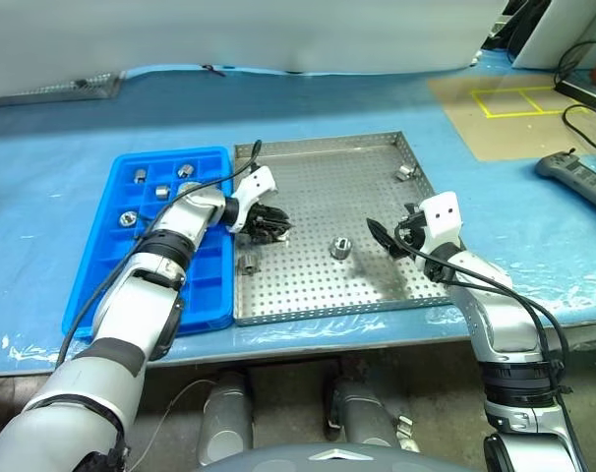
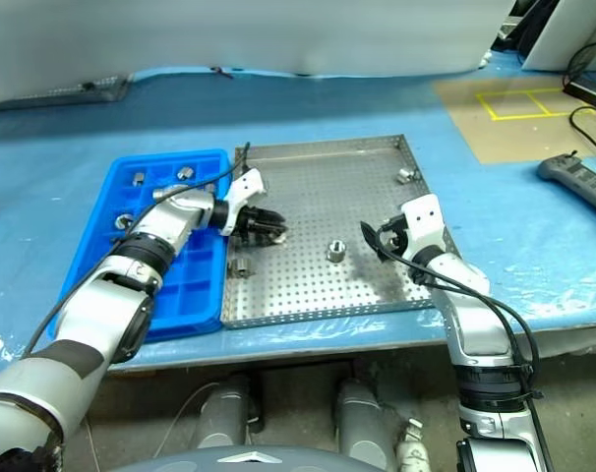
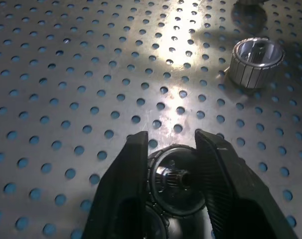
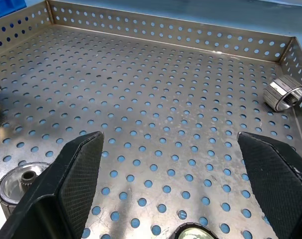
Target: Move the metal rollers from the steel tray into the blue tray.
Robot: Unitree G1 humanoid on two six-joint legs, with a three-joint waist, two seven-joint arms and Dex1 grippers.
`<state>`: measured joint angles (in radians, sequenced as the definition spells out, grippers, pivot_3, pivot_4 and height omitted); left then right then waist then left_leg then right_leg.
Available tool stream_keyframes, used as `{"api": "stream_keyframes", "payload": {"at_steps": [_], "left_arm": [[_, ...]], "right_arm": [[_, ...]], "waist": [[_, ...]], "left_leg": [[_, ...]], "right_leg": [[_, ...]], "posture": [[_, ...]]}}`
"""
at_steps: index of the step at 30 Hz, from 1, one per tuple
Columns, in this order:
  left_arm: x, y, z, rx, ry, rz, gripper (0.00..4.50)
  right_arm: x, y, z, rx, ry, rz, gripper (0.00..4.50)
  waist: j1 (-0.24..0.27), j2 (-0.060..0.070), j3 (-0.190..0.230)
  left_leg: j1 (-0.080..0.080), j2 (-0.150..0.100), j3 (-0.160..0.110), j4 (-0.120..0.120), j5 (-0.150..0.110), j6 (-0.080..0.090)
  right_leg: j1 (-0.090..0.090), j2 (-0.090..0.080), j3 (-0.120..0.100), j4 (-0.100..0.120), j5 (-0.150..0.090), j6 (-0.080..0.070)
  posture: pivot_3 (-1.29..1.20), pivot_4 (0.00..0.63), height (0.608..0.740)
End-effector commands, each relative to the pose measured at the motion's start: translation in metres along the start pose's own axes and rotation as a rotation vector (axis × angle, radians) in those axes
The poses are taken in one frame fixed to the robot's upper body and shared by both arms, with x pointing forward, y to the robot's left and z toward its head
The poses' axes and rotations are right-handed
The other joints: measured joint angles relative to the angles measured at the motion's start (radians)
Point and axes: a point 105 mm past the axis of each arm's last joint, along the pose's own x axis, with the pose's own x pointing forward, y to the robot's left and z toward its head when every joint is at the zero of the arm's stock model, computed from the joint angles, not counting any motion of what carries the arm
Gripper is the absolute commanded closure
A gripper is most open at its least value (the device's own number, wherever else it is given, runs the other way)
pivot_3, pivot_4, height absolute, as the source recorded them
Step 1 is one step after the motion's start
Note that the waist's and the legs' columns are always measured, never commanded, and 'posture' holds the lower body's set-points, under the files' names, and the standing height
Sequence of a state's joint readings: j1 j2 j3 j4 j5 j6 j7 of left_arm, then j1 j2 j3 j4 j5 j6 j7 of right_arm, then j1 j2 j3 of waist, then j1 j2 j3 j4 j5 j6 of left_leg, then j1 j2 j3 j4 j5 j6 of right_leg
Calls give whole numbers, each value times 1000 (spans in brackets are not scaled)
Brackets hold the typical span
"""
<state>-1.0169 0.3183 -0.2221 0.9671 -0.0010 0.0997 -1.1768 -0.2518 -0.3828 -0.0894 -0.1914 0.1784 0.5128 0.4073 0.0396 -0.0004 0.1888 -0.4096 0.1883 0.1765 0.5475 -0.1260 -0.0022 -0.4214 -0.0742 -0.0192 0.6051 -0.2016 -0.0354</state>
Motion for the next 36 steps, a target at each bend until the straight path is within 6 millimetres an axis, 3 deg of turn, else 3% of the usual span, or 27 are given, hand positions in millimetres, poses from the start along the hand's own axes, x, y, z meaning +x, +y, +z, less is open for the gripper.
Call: {"api": "stream_keyframes", "payload": {"at_steps": [1, 4, 9, 13, 16, 21, 25, 27, 33, 36], "left_arm": [[-1, -3, -2, -29, -20, 0, 4224], [-9, 3, 17, -126, -149, 36, 4425], [-23, 12, 26, -151, -214, 109, 4425], [-30, 11, 34, -151, -251, 104, 3562], [-28, 0, 30, -122, -183, 35, 2497], [-23, -15, 13, -15, -26, -37, 2497], [-25, -2, 29, -1, -83, 39, 2497], [-31, 2, 32, 41, -72, 43, 2497], [-56, 20, 70, 89, -162, 72, 2497], [-65, 24, 73, 165, -102, 54, 2497]], "right_arm": [[5, 2, 16, -10, -63, 12, 0], [8, 3, 18, -9, -68, 27, 0], [17, 8, 18, -14, -69, 61, 0], [22, 12, 20, -12, -74, 80, 0], [23, 13, 19, -11, -72, 87, 0], [23, 13, 18, -10, -72, 88, 0], [21, 12, 17, -7, -71, 81, 0], [21, 12, 16, -7, -70, 79, 0], [22, 14, 14, -3, -66, 83, 0], [23, 15, 15, -1, -66, 86, 0]], "waist": [[1, 0, 0], [2, 0, 0], [3, 0, 0], [4, 0, 0], [5, 0, 0], [5, 0, 0], [5, 0, 0], [5, 0, 0], [4, 0, 0], [5, 0, 0]], "left_leg": [[1, 0, 0, 0, 0, 0], [1, 0, 0, 0, 0, 0], [1, 0, 0, 0, 0, 0], [0, 0, 0, 0, 0, 0], [0, 0, 0, 0, 0, 0], [0, 0, 0, -1, 0, 0], [-1, 0, 0, 0, 0, 0], [-1, 0, 0, 0, 0, 0], [-1, 0, 0, -1, 0, 0], [-1, 0, 0, -1, 0, 0]], "right_leg": [[1, 0, 0, 0, 0, 0], [1, -1, 0, 0, 0, 0], [1, 0, -1, 0, 0, 0], [0, 0, -1, 0, 0, 0], [0, 0, -1, 0, 0, 0], [0, 0, -1, -1, 0, 0], [0, 0, -2, 0, 0, 0], [0, 0, -2, 0, 0, 0], [-1, 0, -2, 0, 0, 0], [-1, 0, -1, -1, 0, 0]], "posture": [[-241, 150, 740], [-224, 150, 740], [-174, 150, 740], [-162, 150, 740], [-157, 150, 740], [-164, 150, 740], [-172, 150, 740], [-173, 150, 740], [-167, 150, 740], [-164, 150, 740]]}}
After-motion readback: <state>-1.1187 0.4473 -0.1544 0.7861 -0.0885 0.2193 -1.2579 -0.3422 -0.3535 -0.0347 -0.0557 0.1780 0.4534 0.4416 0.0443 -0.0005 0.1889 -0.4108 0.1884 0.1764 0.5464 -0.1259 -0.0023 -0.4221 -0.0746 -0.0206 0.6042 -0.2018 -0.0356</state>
